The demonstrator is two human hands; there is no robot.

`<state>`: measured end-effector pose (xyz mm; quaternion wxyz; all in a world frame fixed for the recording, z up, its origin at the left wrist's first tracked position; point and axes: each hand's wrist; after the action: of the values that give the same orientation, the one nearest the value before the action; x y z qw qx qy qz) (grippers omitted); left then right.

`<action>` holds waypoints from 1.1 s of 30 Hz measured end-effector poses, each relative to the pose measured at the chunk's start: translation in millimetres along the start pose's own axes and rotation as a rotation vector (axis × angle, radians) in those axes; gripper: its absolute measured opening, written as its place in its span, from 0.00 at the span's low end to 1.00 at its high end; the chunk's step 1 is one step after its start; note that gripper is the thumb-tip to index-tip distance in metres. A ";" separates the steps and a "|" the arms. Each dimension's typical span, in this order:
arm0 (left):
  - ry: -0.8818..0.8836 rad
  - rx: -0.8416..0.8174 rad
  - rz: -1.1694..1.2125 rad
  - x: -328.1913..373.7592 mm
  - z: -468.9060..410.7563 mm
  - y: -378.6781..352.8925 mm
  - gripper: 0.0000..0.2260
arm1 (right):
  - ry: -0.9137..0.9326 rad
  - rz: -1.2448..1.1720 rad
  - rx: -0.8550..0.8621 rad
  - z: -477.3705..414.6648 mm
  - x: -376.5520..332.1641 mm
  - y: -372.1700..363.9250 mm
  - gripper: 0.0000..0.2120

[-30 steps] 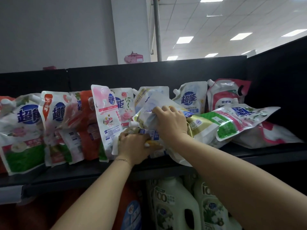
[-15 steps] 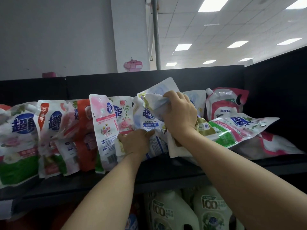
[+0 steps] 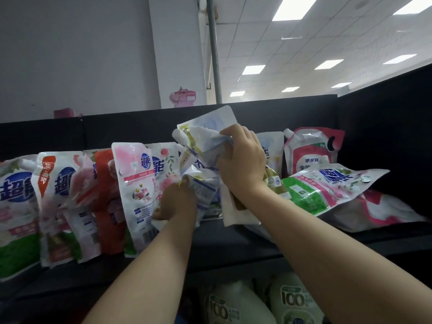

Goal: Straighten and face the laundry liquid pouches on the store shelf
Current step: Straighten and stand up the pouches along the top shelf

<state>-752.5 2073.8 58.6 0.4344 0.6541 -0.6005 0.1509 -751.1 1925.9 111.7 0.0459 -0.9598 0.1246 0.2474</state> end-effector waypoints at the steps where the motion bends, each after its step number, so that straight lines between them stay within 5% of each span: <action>1: 0.017 0.017 0.075 -4.7 -3.1 2.0 0.19 | -0.010 -0.028 0.008 0.0 -1.4 -2.1 0.12; 7: 0.253 0.336 0.616 -28.7 15.3 9.4 0.19 | -0.084 -0.144 -0.029 19.4 0.3 -33.6 0.09; 19: -0.153 0.191 0.583 -54.0 33.7 7.5 0.22 | -0.033 0.048 -0.051 75.4 55.6 -51.1 0.09; 23: -0.335 0.092 0.485 -68.0 40.1 3.3 0.29 | -0.159 0.125 -0.038 85.1 68.7 -37.1 0.09; 28: -0.339 0.001 0.284 -80.1 61.7 0.3 0.51 | -0.251 0.144 -0.244 99.0 70.3 -17.3 0.39; 30: -0.369 0.003 0.269 -81.3 65.4 1.8 0.52 | -0.344 0.187 -0.329 115.4 68.6 -9.3 0.53; 33: -0.352 0.042 0.288 -78.5 67.3 3.6 0.52 | -0.475 0.260 -0.407 141.6 63.4 -7.4 0.60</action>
<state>-795.9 2075.1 -35.3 0.2834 0.5868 -0.7509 0.1073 -761.2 1940.5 -42.7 -0.1505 -0.8409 0.1797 0.4878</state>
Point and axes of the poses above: each hand's wrist, its own z-axis away from the middle knuckle, its own y-axis out of the back of the hand, x = y × z, and after that the axes turned 15 degrees about -y, right-handed
